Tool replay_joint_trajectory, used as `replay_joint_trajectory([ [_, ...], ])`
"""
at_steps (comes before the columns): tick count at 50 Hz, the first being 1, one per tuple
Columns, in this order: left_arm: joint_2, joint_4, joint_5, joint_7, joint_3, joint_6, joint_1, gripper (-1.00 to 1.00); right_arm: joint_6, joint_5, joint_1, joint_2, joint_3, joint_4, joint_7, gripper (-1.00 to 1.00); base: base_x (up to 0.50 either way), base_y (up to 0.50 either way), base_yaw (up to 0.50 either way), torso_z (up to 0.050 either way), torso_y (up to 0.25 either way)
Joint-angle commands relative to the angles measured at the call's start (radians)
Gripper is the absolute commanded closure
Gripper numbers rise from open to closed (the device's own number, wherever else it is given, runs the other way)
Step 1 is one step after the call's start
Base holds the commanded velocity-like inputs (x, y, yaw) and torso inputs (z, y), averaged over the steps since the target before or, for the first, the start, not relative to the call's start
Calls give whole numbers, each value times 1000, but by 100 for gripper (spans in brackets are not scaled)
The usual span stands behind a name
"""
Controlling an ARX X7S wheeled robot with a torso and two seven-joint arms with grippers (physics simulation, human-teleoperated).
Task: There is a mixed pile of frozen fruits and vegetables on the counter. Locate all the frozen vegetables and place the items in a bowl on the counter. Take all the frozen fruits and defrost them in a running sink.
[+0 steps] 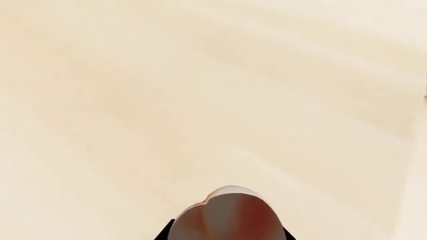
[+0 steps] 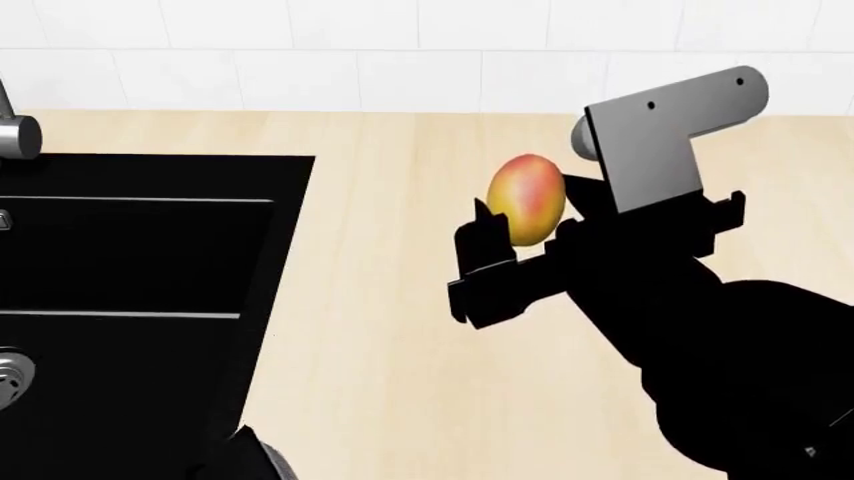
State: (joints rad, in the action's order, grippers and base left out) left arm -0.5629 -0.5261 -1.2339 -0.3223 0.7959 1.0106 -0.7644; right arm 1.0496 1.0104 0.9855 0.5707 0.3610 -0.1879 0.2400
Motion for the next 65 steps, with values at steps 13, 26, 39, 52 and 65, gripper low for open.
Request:
replay_joint_trajectory([
  [13, -100, -24, -135, -111, -178, -40, -84, 100, -7, -5, -1, 23, -8, -30, -3, 100, 0, 0, 0, 0, 0],
  [26, -153, 88, -34, -151, -267, -133, -87, 100, -33, 28, -39, 50, -68, -66, 17, 100, 0, 0, 0, 1, 0],
  [39, -168, 135, 39, -163, -267, -190, -18, 100, -85, 17, -139, 87, -93, -140, 29, 100, 0, 0, 0, 0, 0],
  [52, -196, 130, 39, -167, -284, -205, 1, 100, -66, 24, -129, 97, -90, -157, 49, 100, 0, 154, 0, 0, 1],
  [65, -191, 137, 49, -160, -276, -209, 2, 100, -57, 35, -138, 106, -85, -157, 46, 100, 0, 500, 0, 0, 0],
])
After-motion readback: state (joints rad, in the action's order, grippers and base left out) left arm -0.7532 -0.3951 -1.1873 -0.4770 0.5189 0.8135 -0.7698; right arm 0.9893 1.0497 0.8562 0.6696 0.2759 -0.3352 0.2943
